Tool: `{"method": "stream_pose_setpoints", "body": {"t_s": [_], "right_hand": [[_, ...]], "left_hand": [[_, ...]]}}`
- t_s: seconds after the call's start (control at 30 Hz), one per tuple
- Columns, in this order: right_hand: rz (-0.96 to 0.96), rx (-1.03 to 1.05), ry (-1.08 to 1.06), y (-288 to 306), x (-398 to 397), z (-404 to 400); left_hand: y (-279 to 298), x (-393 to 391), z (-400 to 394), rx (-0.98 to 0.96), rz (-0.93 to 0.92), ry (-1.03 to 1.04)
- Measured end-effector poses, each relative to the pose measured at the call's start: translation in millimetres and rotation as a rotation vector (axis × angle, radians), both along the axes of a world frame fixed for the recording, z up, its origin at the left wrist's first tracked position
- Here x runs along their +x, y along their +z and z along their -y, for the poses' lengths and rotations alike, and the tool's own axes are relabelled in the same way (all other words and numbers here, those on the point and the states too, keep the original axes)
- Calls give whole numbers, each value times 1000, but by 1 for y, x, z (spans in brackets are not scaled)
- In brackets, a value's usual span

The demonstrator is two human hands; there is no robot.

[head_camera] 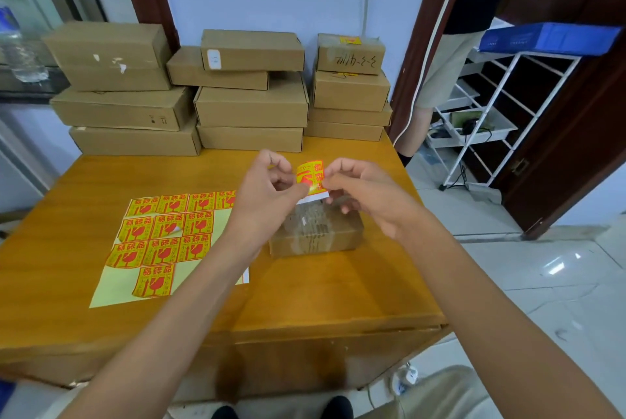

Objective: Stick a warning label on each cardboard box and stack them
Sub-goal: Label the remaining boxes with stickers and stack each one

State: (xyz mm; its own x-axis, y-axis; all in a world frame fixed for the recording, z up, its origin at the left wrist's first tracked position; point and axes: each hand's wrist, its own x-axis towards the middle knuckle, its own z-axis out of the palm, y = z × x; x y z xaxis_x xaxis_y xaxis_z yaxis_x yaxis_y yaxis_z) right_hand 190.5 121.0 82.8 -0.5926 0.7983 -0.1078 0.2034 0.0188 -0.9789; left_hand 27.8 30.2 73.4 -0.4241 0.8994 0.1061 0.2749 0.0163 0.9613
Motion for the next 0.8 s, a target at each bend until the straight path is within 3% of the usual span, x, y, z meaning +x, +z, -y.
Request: {"method": "stream_pose_setpoints", "body": {"t_s": [0.13,0.27,0.43,0.5,0.67,0.8], "right_hand": [[164,199,44,18,0,0],[232,331,93,25,-2,1],[106,139,99,8,5,9],[31,110,46,1,9,8],[81,148,12,-4,8,1],[210,209,-11,-11,0,-1]], "left_hand": [[18,-1,-1,-112,-179,-185],[25,-5,-6,-86,-405,-172],[18,-6,4,-140,-40,-183],[15,-9,9,-192,-39,-220],[5,-23,6,-194,-463,-211],[-8,-29,-3,-174,-643,-156]]}}
